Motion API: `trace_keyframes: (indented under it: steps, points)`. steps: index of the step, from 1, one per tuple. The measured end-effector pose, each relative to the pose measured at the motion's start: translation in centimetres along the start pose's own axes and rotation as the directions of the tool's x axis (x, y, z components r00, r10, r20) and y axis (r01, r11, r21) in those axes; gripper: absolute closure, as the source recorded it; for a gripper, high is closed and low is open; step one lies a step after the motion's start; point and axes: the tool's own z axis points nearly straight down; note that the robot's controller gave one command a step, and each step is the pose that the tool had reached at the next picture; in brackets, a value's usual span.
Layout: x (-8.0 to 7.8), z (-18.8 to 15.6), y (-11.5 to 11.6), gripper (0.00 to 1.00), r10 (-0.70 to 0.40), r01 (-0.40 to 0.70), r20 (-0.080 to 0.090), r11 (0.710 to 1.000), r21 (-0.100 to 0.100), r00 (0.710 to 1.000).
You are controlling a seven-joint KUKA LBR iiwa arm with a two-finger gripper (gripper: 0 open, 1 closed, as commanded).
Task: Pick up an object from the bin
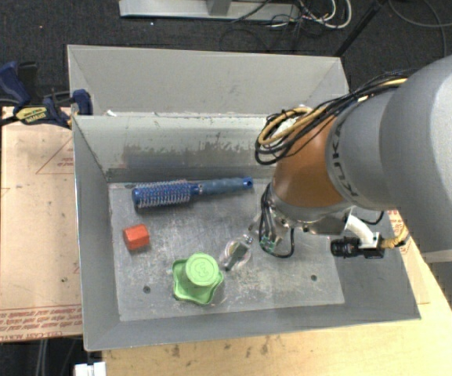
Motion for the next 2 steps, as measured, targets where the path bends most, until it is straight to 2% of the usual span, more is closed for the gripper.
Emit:
trace_keyframes:
  steps: [1, 2]
  points:
    - [-0.3, -0.2, 0.1, 1.00, 0.001, -0.001, 0.010, 1.000, -0.005, 1.000]
    - [-0.4, -10.9, 0.4, 1.00, -0.003, 0.003, 0.009, 1.000, 0.002, 1.000]
